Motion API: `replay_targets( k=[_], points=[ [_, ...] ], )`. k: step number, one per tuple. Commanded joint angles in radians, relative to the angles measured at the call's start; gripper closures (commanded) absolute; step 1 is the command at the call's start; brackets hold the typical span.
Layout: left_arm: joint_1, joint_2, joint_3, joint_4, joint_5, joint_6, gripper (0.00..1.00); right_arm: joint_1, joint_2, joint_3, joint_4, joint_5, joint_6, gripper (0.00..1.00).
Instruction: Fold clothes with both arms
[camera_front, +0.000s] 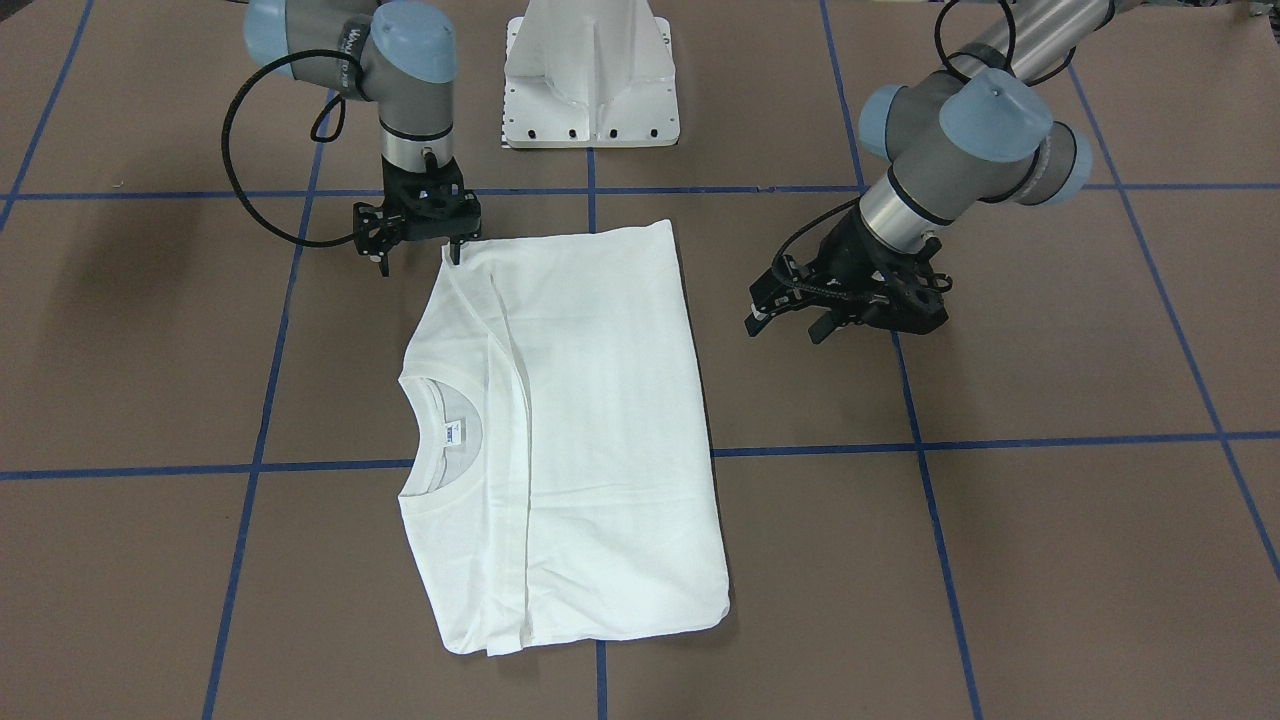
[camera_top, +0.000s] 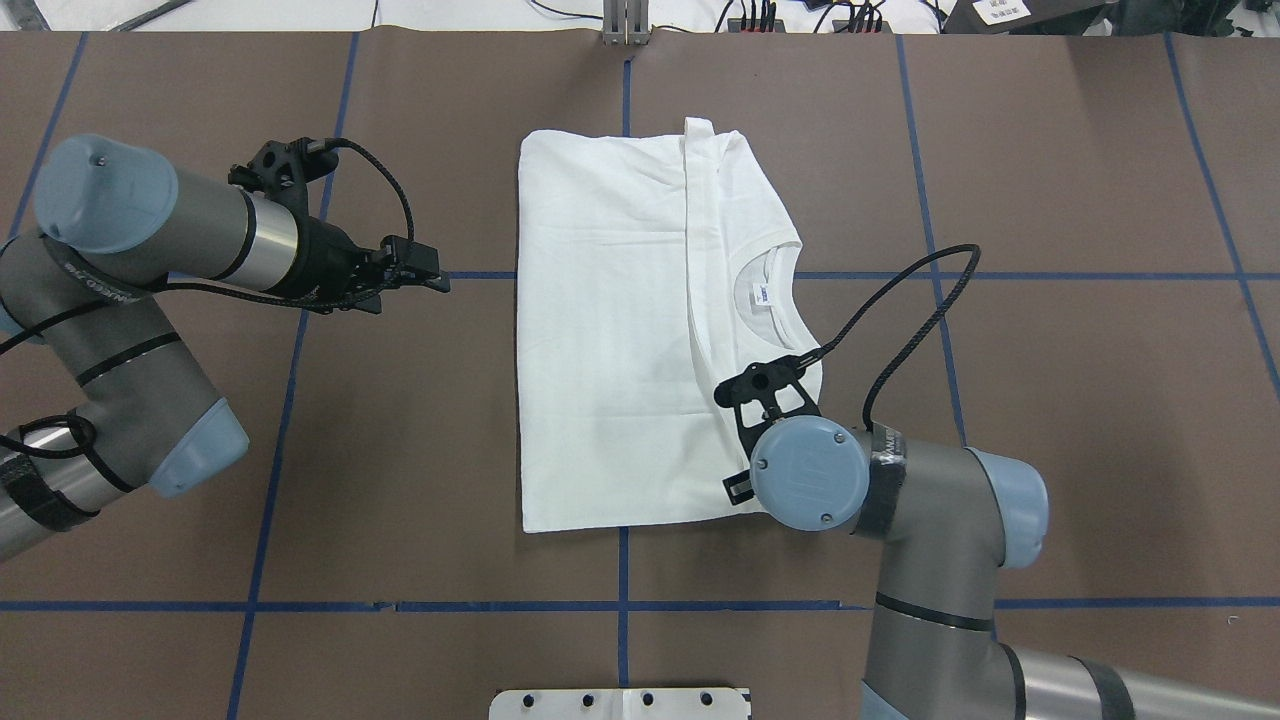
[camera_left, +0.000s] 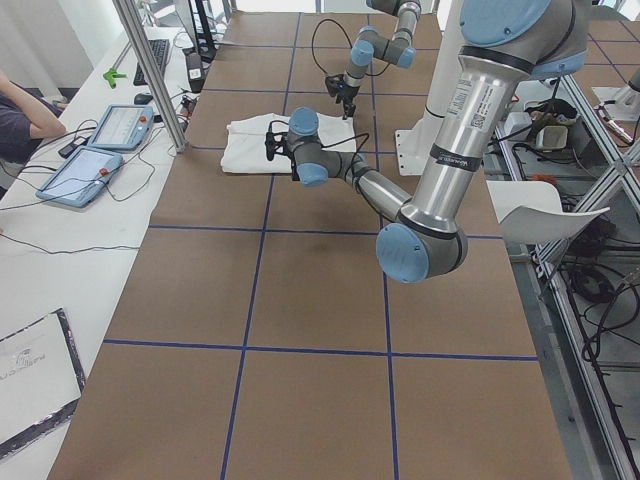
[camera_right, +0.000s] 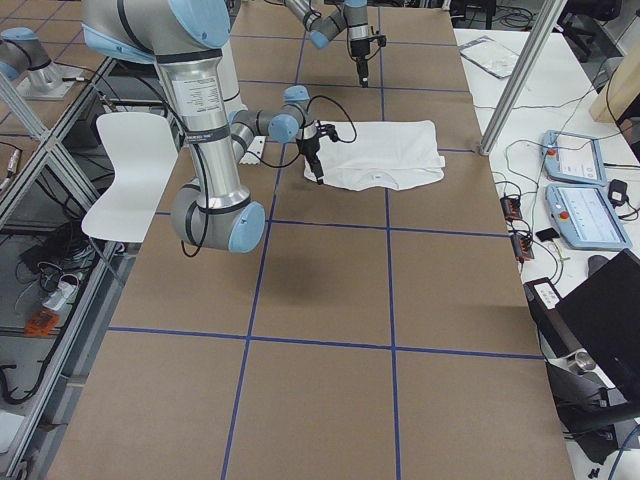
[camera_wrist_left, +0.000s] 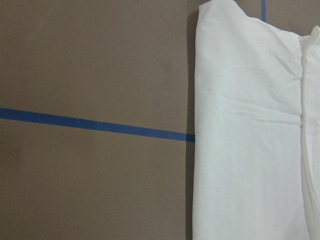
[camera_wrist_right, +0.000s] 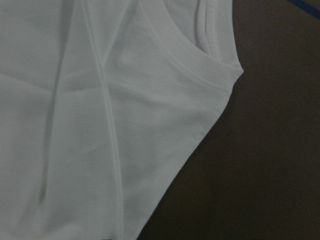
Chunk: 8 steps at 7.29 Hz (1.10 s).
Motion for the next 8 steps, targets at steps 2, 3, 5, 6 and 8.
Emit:
replay_targets(
  k=[2,3,5,6,8],
  points=[
    [0.013,-0.016,0.000,0.000,0.012,-0.020,0.00,0.035,0.015,0.037,0.006,0.015,-0.016,0.03],
    [0.013,-0.016,0.000,0.000,0.012,-0.018,0.00,0.047,0.054,0.027,0.011,0.009,-0.022,0.02],
    [0.013,-0.012,0.005,0.000,0.012,-0.015,0.00,0.093,0.159,-0.040,0.041,0.009,-0.019,0.02],
    [0.013,-0.014,0.011,0.000,0.012,-0.013,0.00,0.108,0.196,-0.146,0.180,0.008,-0.016,0.02],
    [0.013,-0.016,0.037,-0.009,0.012,-0.012,0.00,0.119,0.246,-0.290,0.273,0.006,-0.021,0.02]
  ],
)
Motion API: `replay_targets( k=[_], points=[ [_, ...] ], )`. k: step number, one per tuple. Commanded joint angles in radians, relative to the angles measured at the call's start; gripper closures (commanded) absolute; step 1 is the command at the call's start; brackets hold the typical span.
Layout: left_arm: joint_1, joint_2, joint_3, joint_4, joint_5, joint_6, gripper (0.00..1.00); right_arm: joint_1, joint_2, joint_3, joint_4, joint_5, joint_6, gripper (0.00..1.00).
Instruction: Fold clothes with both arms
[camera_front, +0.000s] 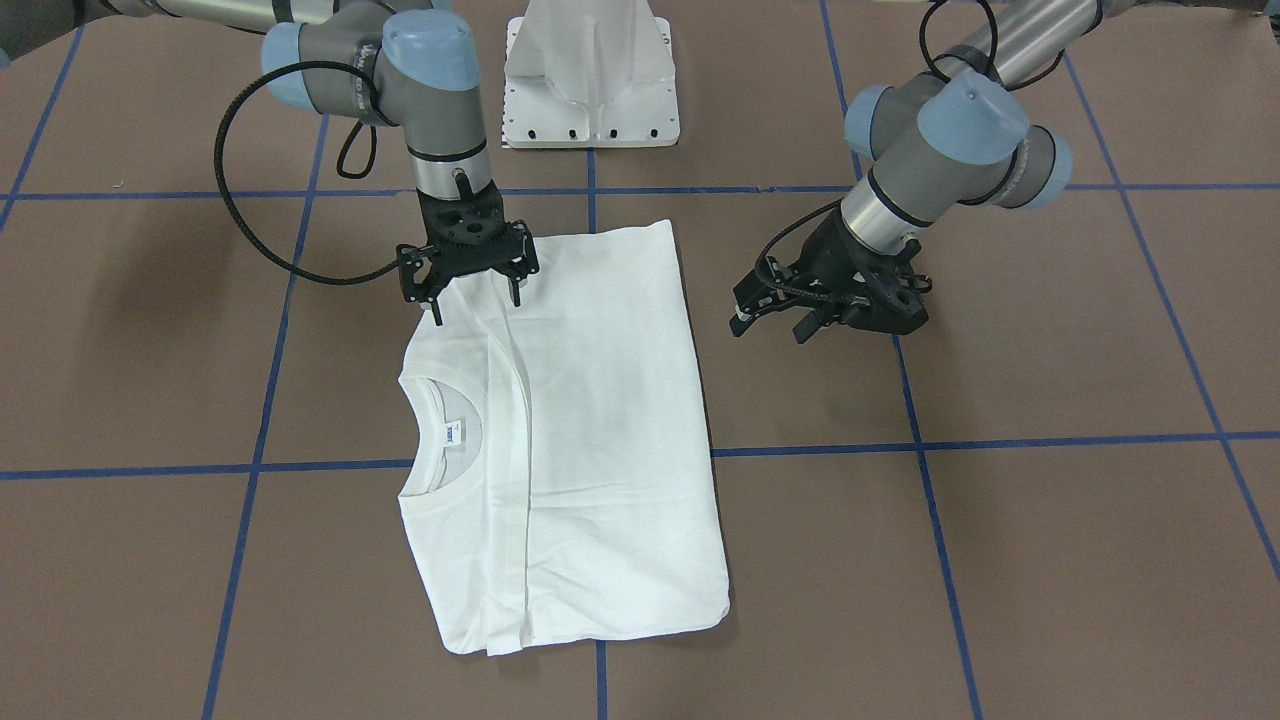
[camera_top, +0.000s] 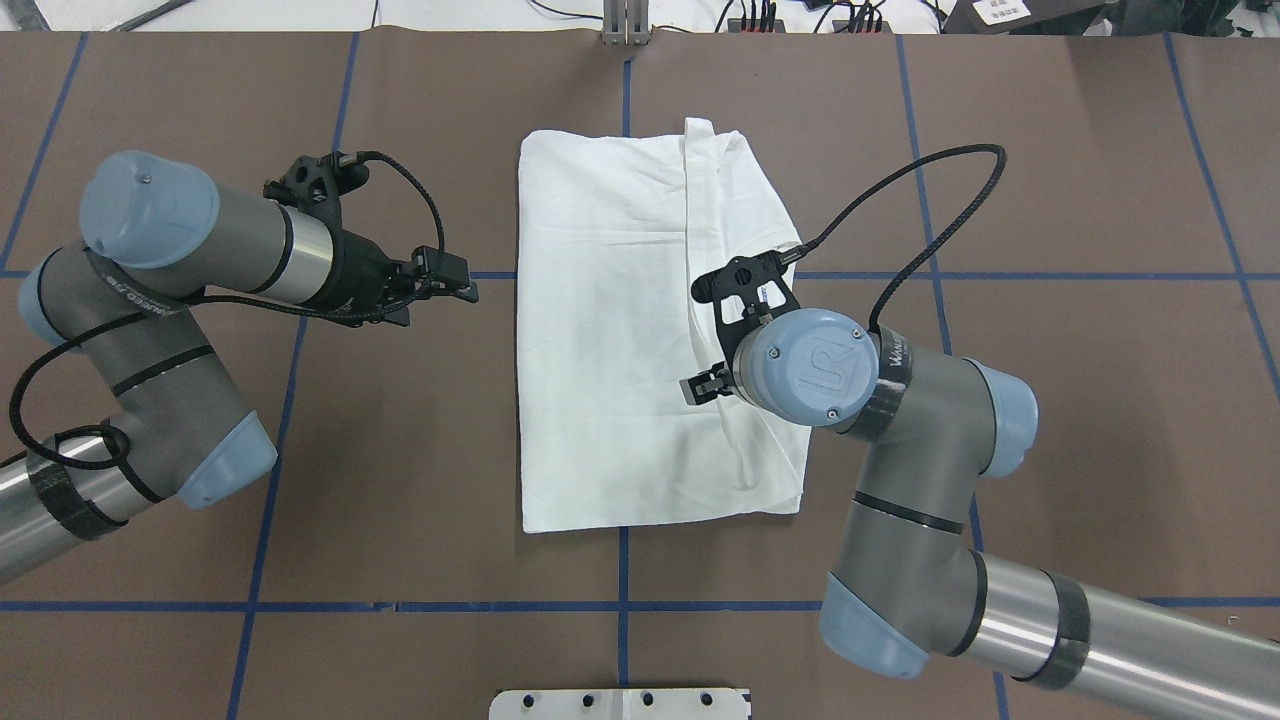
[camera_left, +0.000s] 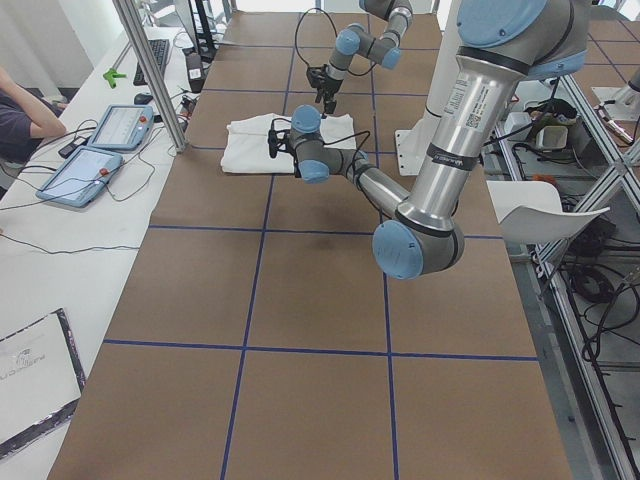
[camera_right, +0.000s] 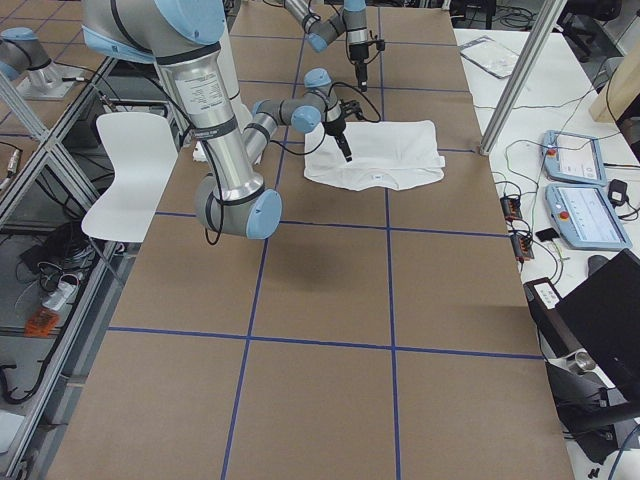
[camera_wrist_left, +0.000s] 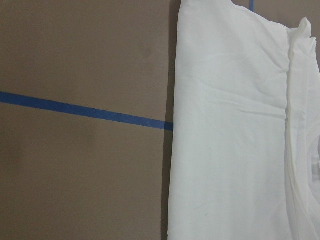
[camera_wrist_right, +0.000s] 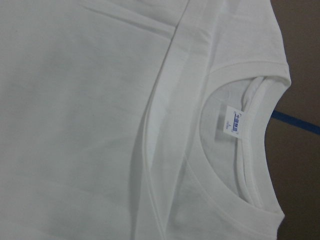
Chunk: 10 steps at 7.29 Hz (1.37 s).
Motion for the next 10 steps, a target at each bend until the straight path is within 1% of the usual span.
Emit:
replay_targets(
  k=[1,3,5,9,10],
  points=[
    [0.002,-0.003,0.021,-0.007,-0.002,0.001,0.00,0.008,0.057,-0.103,0.050,-0.002,-0.006,0.02],
    [0.002,-0.003,0.024,-0.014,-0.002,0.001,0.00,0.014,0.078,-0.164,0.052,-0.004,-0.020,0.02],
    [0.002,-0.007,0.026,-0.014,-0.002,0.001,0.00,0.014,0.077,-0.202,0.053,-0.005,-0.035,0.02],
    [0.002,-0.026,0.044,-0.014,-0.002,-0.001,0.00,0.023,0.067,-0.201,0.044,0.010,-0.052,0.02],
    [0.002,-0.027,0.044,-0.014,-0.002,-0.001,0.00,0.040,0.064,-0.201,0.042,0.030,-0.058,0.02]
  ],
)
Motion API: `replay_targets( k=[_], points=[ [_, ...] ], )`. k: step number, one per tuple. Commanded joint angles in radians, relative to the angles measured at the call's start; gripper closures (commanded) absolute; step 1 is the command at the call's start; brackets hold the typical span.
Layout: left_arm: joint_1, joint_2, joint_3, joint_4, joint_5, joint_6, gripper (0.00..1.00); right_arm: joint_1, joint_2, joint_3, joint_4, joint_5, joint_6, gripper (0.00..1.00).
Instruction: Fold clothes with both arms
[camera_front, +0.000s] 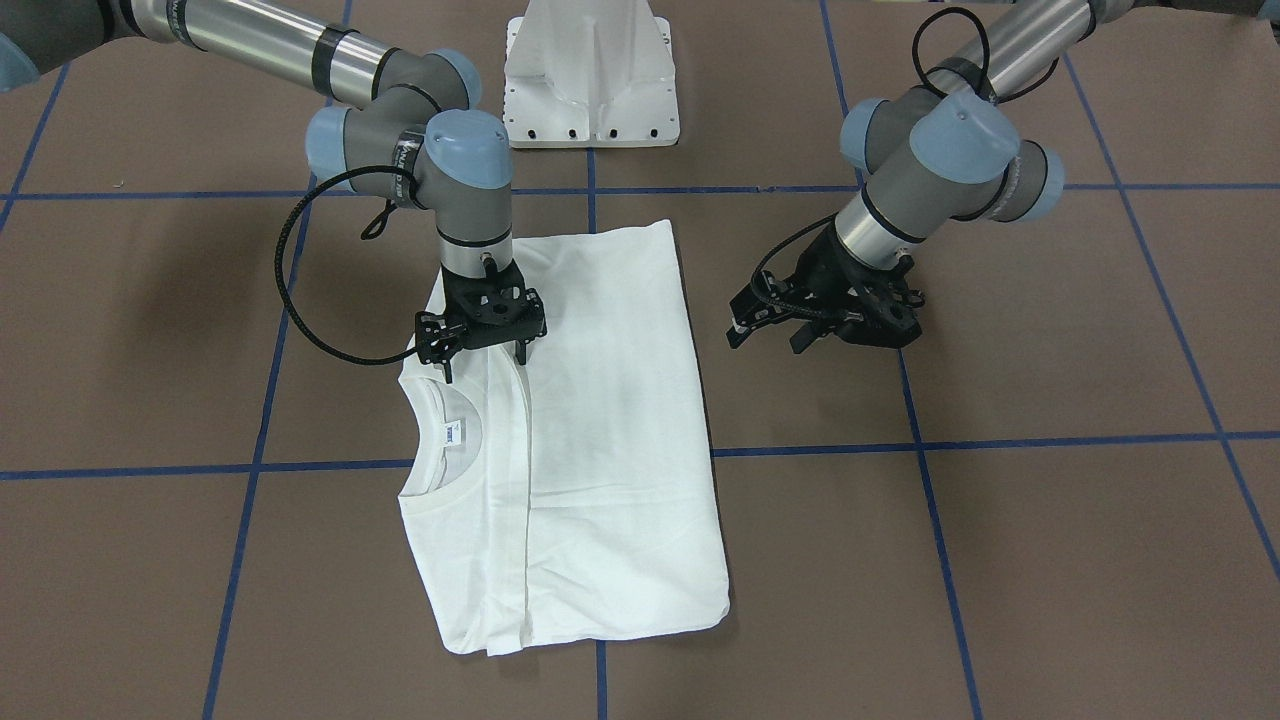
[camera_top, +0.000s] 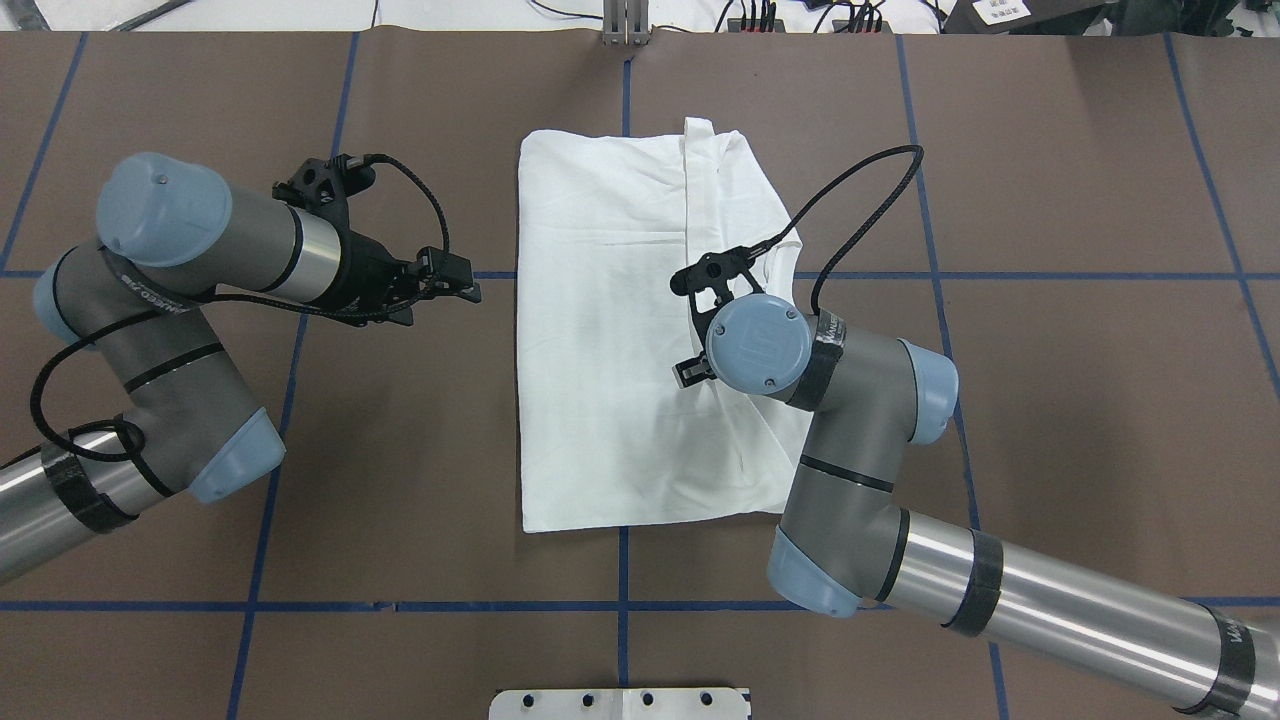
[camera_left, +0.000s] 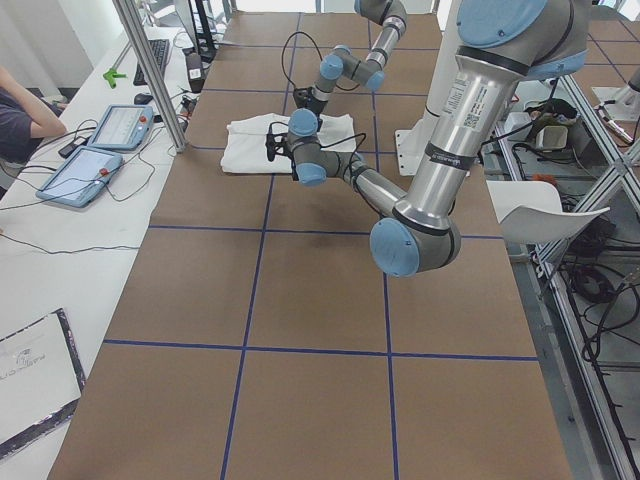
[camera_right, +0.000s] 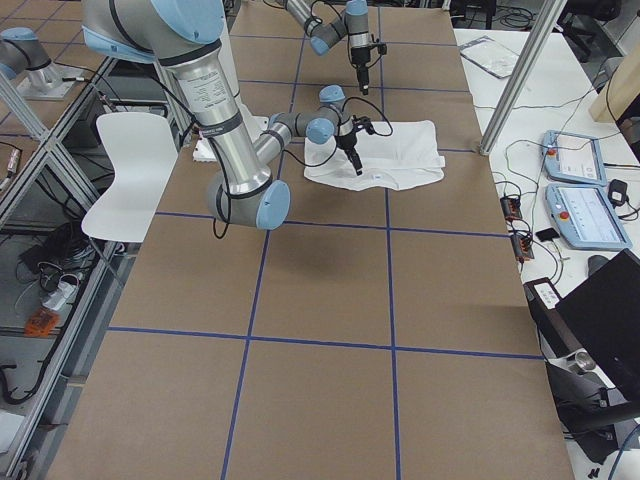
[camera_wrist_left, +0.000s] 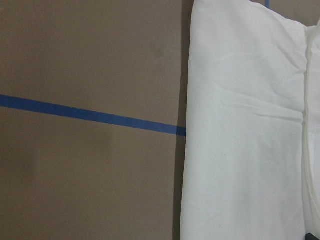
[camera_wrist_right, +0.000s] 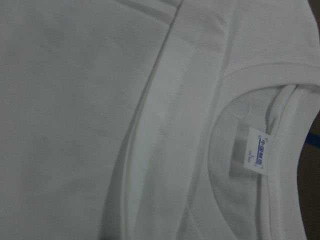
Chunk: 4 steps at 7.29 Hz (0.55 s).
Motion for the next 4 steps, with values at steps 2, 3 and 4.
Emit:
replay_targets(
  k=[2,3,4],
  points=[
    [0.000,-0.010,0.004,0.000,0.000,-0.001,0.00,0.051,-0.039,0.012,0.000,0.033,-0.044,0.02],
    [0.002,-0.011,0.005,0.000,0.000,-0.001,0.00,0.070,-0.077,0.036,0.000,0.039,-0.071,0.02],
    [0.002,-0.021,0.005,0.002,0.000,-0.002,0.00,0.100,-0.152,0.105,-0.003,0.053,-0.110,0.02]
  ],
)
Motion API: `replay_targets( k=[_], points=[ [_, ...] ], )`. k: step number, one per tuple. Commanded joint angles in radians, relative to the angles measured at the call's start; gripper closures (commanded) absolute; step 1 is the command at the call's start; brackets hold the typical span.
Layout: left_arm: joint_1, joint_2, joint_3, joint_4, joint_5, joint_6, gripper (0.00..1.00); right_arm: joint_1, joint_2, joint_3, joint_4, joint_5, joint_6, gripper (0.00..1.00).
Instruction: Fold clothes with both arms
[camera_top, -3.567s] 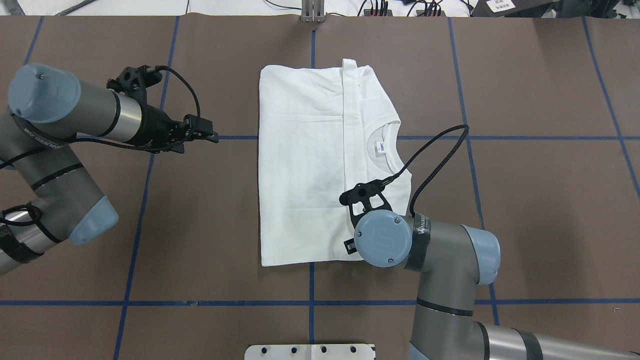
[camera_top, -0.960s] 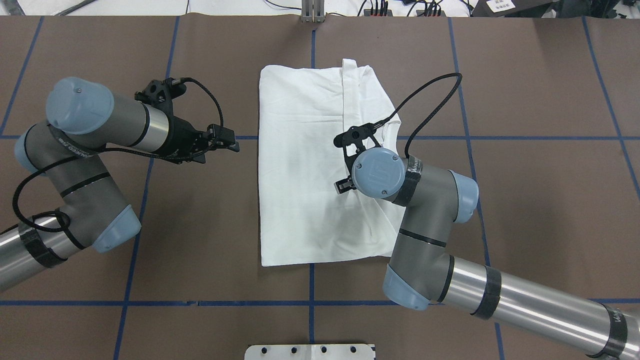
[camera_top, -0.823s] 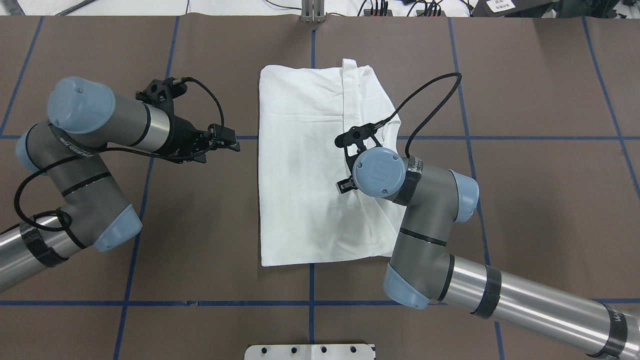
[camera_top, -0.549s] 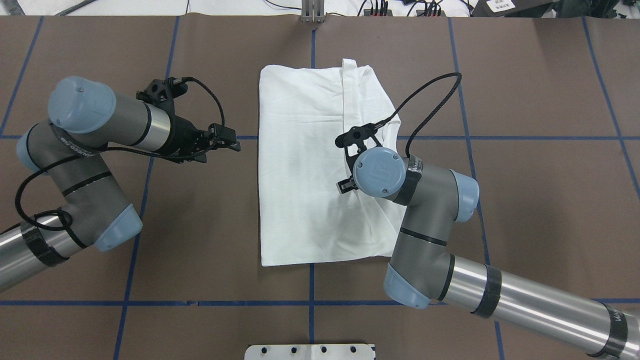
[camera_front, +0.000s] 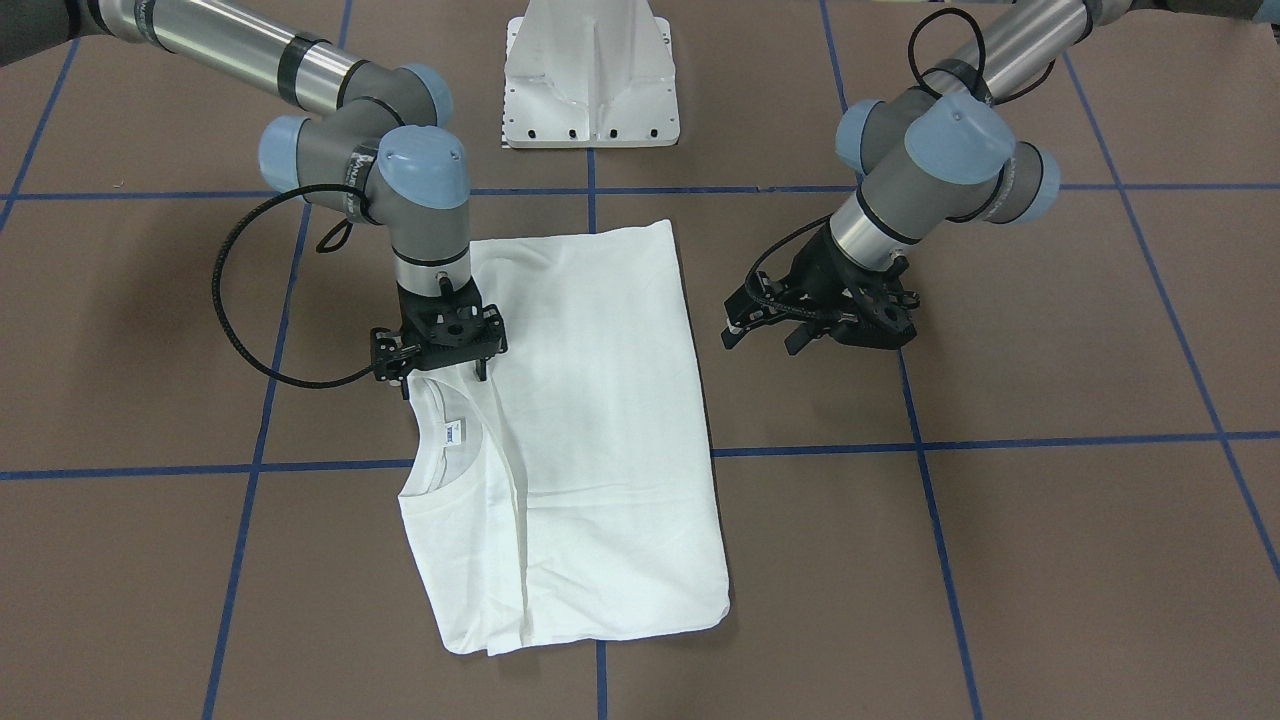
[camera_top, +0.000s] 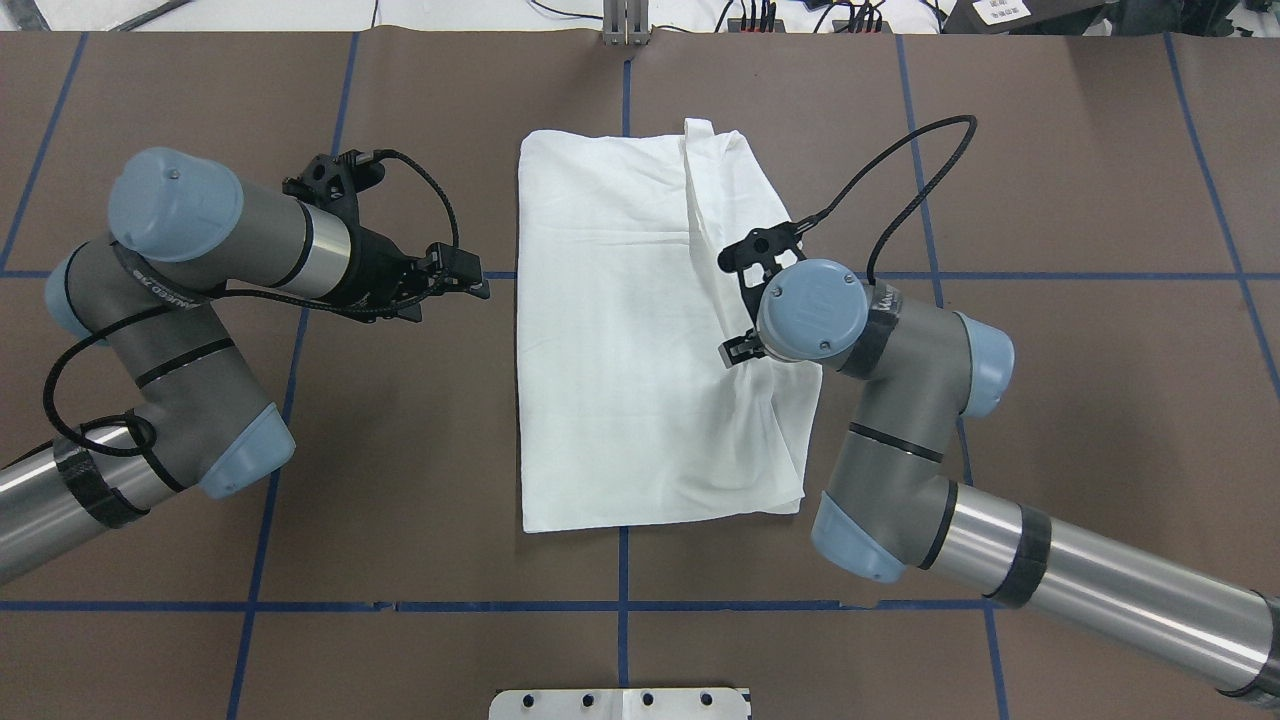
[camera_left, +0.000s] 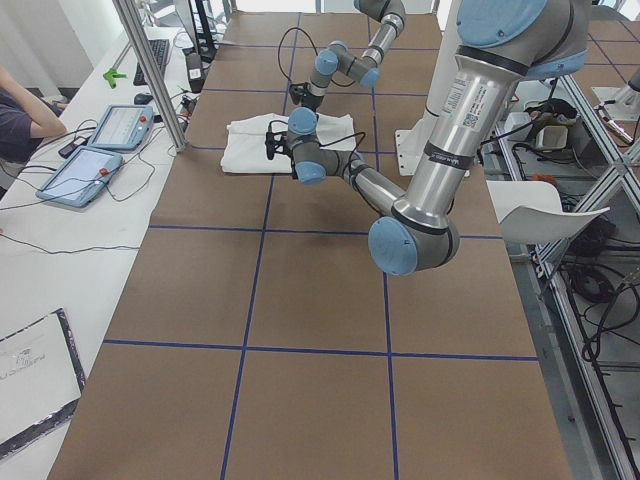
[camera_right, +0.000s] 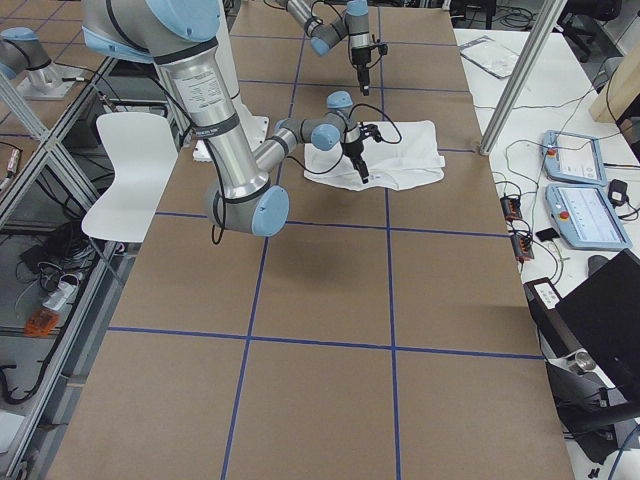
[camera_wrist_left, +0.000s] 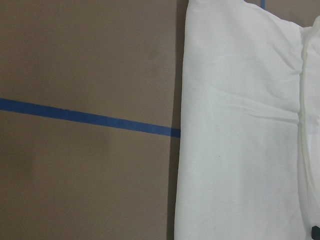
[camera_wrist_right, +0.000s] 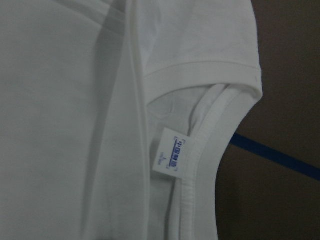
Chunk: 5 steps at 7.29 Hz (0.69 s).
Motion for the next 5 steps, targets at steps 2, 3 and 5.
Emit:
replay_targets(
  k=[2,3,5],
  points=[
    [0.001,-0.009,0.001,0.001,0.000,-0.004,0.00,0.125,-0.192,0.226,-0.083,0.125,-0.100,0.01],
    [0.001,-0.012,-0.001,0.001,0.000,-0.004,0.00,0.133,-0.174,0.264,-0.158,0.138,-0.102,0.01],
    [0.001,-0.017,0.001,0.001,0.000,-0.003,0.00,0.131,-0.145,0.266,-0.154,0.143,-0.095,0.01]
  ],
)
